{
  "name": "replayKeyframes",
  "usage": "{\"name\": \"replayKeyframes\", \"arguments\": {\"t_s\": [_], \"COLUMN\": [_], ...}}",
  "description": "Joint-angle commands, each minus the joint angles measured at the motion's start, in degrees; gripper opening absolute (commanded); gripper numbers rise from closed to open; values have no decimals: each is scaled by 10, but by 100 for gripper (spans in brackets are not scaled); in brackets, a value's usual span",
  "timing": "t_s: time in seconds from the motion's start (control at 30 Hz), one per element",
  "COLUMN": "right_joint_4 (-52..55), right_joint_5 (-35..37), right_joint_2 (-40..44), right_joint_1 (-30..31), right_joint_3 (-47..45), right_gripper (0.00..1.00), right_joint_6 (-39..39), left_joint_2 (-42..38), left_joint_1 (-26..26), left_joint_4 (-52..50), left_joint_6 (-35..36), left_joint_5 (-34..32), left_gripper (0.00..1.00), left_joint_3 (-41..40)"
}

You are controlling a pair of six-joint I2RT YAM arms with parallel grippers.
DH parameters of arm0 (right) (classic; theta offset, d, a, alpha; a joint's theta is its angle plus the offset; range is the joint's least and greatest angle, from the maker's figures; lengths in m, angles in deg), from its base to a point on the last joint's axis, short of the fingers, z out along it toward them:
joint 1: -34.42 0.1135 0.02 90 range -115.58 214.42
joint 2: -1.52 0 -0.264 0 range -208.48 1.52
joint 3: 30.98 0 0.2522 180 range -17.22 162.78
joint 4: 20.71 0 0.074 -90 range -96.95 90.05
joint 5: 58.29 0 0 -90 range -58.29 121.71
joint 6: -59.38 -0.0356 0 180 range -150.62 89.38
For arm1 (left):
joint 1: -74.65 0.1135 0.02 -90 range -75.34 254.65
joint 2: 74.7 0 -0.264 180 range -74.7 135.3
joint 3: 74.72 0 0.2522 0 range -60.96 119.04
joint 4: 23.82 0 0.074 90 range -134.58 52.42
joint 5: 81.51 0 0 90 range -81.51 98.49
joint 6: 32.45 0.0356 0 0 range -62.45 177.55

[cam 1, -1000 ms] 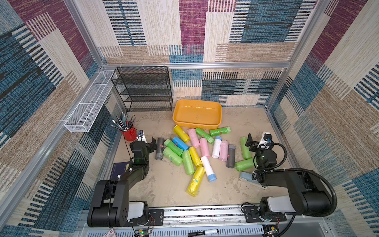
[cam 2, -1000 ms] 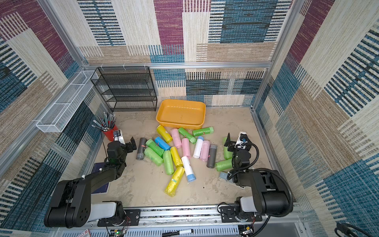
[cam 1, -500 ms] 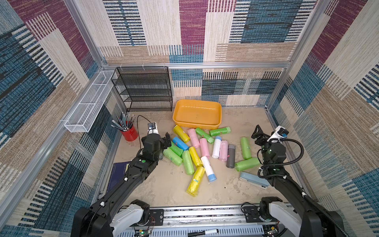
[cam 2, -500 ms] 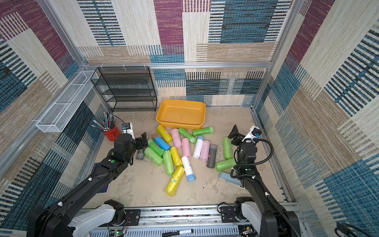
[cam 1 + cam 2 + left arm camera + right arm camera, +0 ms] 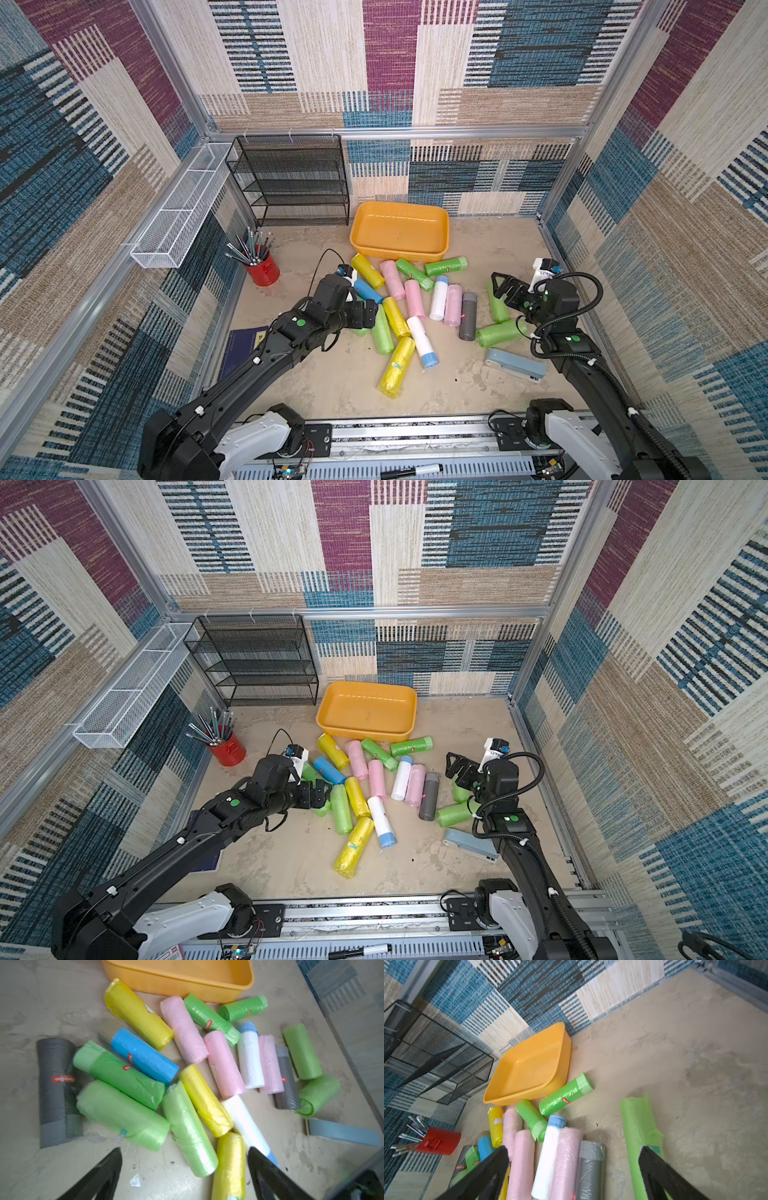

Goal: Put the roll of trash bags into the storage box
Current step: Pick up the roll of trash bags from the center of the board.

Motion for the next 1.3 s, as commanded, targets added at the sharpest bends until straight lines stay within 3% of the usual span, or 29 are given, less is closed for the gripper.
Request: {"name": "replayKeyframes", "arguments": {"t_s": [0.0, 0.23, 0.53, 0.7, 1.03, 1.27], "right_joint_4": [66, 130, 142, 133, 143, 150], "right_joint_5": [-47, -31, -26, -14, 7, 17], "right_joint_2": [-37, -90, -85, -83, -80, -81], "right_joint_1": [1, 0, 1, 0, 0, 0], "right_joint_3": [21, 71, 75, 58, 59, 73], "right_gripper": [99, 99, 99, 99, 99, 99], "right_joint_6": [21, 41, 39, 31, 38, 41], "left_joint_2": [4, 55, 97, 112, 158, 198], "left_joint_1": [-23, -71, -124, -125, -127, -134], "left_joint_4": [-39, -47, -42, -30, 36, 46], "left_joint_6": [-17, -40, -56, -60, -71, -67], "left_joint_5": [50, 91, 67, 41, 111, 118], "left_gripper": [90, 86, 80, 80, 72, 66], "left_joint_3": [4, 2, -8, -25, -43, -38]}}
